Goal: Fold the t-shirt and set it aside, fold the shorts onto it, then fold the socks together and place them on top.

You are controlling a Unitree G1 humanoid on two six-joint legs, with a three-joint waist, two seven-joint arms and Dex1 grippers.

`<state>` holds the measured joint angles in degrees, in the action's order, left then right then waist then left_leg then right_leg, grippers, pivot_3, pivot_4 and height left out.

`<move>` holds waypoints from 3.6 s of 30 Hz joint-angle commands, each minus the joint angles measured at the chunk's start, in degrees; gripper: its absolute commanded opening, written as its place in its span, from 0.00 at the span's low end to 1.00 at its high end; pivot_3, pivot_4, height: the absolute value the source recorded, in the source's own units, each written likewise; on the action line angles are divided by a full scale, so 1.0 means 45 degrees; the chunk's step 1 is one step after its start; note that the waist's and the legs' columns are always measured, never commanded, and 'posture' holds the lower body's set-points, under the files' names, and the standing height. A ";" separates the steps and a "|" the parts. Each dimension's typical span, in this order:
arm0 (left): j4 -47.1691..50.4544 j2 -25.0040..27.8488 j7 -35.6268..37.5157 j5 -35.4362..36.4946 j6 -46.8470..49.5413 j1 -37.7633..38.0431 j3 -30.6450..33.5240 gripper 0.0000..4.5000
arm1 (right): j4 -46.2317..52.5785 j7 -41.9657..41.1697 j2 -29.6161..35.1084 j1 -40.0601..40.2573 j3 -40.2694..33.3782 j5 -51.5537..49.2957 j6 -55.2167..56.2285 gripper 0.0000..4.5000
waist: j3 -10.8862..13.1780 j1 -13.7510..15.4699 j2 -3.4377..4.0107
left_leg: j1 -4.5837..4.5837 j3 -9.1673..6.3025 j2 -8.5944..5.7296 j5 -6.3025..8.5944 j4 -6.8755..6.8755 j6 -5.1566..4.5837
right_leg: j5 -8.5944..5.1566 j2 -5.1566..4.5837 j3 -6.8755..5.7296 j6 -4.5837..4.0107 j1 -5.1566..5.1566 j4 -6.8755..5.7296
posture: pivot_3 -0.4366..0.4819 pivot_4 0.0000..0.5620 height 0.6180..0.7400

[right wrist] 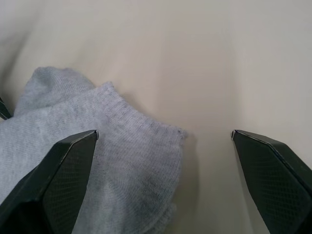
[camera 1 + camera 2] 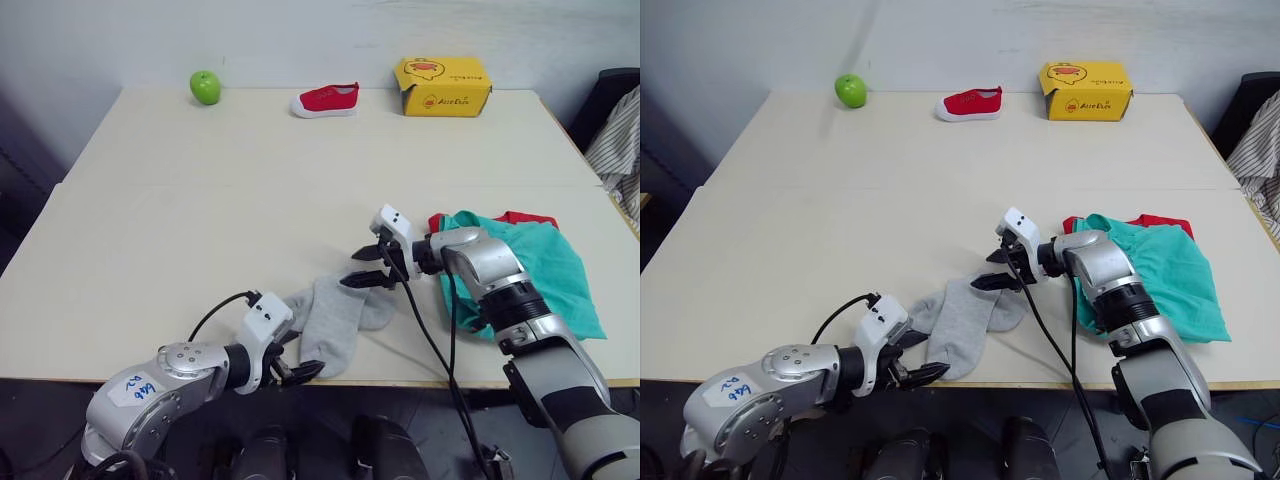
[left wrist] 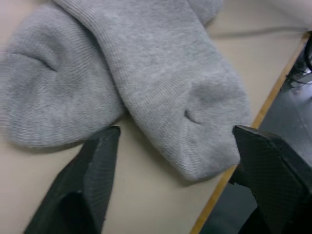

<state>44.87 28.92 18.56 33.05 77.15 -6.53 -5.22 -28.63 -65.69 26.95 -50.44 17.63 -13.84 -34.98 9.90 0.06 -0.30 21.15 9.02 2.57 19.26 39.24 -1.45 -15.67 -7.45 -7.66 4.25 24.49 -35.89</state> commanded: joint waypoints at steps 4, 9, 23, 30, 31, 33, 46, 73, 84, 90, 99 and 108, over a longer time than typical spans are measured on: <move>-0.0803 0.0074 -0.0292 -0.0373 0.0359 0.0258 -0.1117 0.38 | 0.0047 -0.0362 -0.0170 0.0052 -0.0050 0.0455 0.0357 0.55 | -0.0002 -0.0029 0.0000 | 0.0000 0.0001 0.0000 0.0000 0.0000 0.0000 | 0.0000 0.0000 0.0000 0.0000 0.0000 0.0002 | 0.48 0.27 1.00; -0.1034 -0.0177 -0.0380 -0.0606 -0.0105 0.0391 -0.1225 0.02 | 0.0435 -0.0547 -0.0458 0.0322 -0.0226 0.0370 0.0466 0.15 | -0.0004 -0.0028 0.0000 | 0.0001 -0.0001 0.0004 0.0002 -0.0003 0.0002 | 0.0000 -0.0002 -0.0001 0.0000 0.0000 0.0004 | 0.48 0.27 1.00; -0.1952 0.0251 0.2648 0.0142 -0.4581 0.1377 0.0841 0.00 | 0.2034 -0.0676 -0.0172 0.1234 -0.1785 -0.0628 0.0509 0.01 | 0.0000 -0.0087 0.0007 | 0.0026 0.0007 0.0034 0.0017 -0.0005 0.0015 | -0.0002 -0.0017 -0.0015 -0.0003 0.0021 0.0035 | 0.48 0.27 1.00; -0.2734 0.1854 0.4824 0.1014 -0.5301 0.0778 0.2141 0.00 | 0.3578 0.0035 0.0078 0.2289 -0.2591 -0.1187 -0.0037 0.01 | 0.0007 -0.0107 0.0013 | 0.0029 0.0016 0.0048 0.0022 -0.0020 0.0025 | -0.0005 -0.0007 -0.0027 -0.0008 0.0028 0.0050 | 0.48 0.27 1.00; -0.2907 0.2120 0.5169 0.1020 -0.5551 0.0625 0.2267 0.00 | 0.3976 0.0206 0.0122 0.2503 -0.2782 -0.1330 -0.0175 0.01 | 0.0007 -0.0106 0.0015 | 0.0030 0.0016 0.0046 0.0022 -0.0021 0.0025 | -0.0005 -0.0007 -0.0026 -0.0008 0.0030 0.0051 | 0.48 0.27 1.00; -0.3274 0.2706 0.5805 0.0863 -0.6023 0.0296 0.2310 0.00 | 0.4976 0.0689 0.0175 0.3013 -0.3322 -0.1846 -0.0834 0.01 | 0.0010 -0.0086 0.0019 | 0.0030 0.0019 0.0045 0.0023 -0.0024 0.0026 | -0.0005 -0.0008 -0.0026 -0.0009 0.0032 0.0052 | 0.48 0.27 1.00; -0.8524 0.5189 1.1618 -0.1254 -0.9320 -0.4145 -0.0366 0.00 | 1.2505 0.4466 -0.0591 0.9254 -0.5163 -0.3757 -0.1555 0.01 | 0.0016 -0.0052 0.0018 | 0.0046 0.0054 0.0041 0.0056 -0.0042 0.0025 | -0.0006 0.0080 -0.0023 -0.0007 0.0058 0.0075 | 0.48 0.27 1.00; -1.5066 0.1930 1.3554 -0.5174 -1.2140 -0.8728 -0.2962 0.00 | 1.1290 0.6956 -0.1854 1.1601 -0.3116 -0.0860 0.4032 0.01 | 0.0041 -0.0074 -0.0028 | 0.0054 0.0186 0.0052 0.0062 -0.0018 0.0041 | 0.0000 0.0212 0.0035 0.0007 0.0152 0.0006 | 0.48 0.27 1.00; -1.4850 0.2195 1.3887 -0.4851 -1.1926 -0.8401 -0.2112 0.00 | 1.1319 0.6649 -0.2076 1.1307 -0.3205 -0.1711 0.4714 0.01 | 0.0041 -0.0081 -0.0028 | 0.0054 0.0187 0.0054 0.0061 -0.0012 0.0040 | 0.0000 0.0213 0.0038 0.0007 0.0157 -0.0013 | 0.48 0.27 1.00; -1.4974 0.2117 1.3797 -0.5177 -1.2089 -0.8319 -0.2257 0.00 | 1.0456 0.7096 -0.2200 1.0917 -0.3058 -0.1072 0.4996 0.01 | 0.0040 -0.0078 -0.0028 | 0.0054 0.0188 0.0052 0.0060 -0.0009 0.0039 | 0.0000 0.0211 0.0038 0.0007 0.0156 -0.0016 | 0.48 0.27 1.00; -1.4736 0.1958 1.3533 -0.5386 -1.1957 -0.8033 -0.2300 0.00 | 0.9893 0.6916 -0.2071 1.0959 -0.3023 -0.0832 0.5251 0.01 | 0.0040 -0.0078 -0.0028 | 0.0054 0.0190 0.0052 0.0060 -0.0007 0.0039 | 0.0001 0.0213 0.0039 0.0007 0.0156 -0.0019 | 0.48 0.27 1.00; -1.4531 0.1827 1.3367 -0.5031 -1.1869 -0.7969 -0.1766 0.20 | 1.0042 0.6836 -0.2238 1.1362 -0.3064 -0.1353 0.5091 0.16 | 0.0039 -0.0077 -0.0028 | 0.0053 0.0190 0.0052 0.0059 -0.0005 0.0039 | 0.0001 0.0213 0.0039 0.0007 0.0156 -0.0020 | 0.48 0.27 1.00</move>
<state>-22.82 37.19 78.97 9.02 24.30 -42.64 -15.40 15.02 -34.66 17.31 0.32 4.39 -18.92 -12.83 10.08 -0.29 -0.43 21.39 9.88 2.80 19.53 39.22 -1.28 -15.67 -6.49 -7.48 4.28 25.19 -35.98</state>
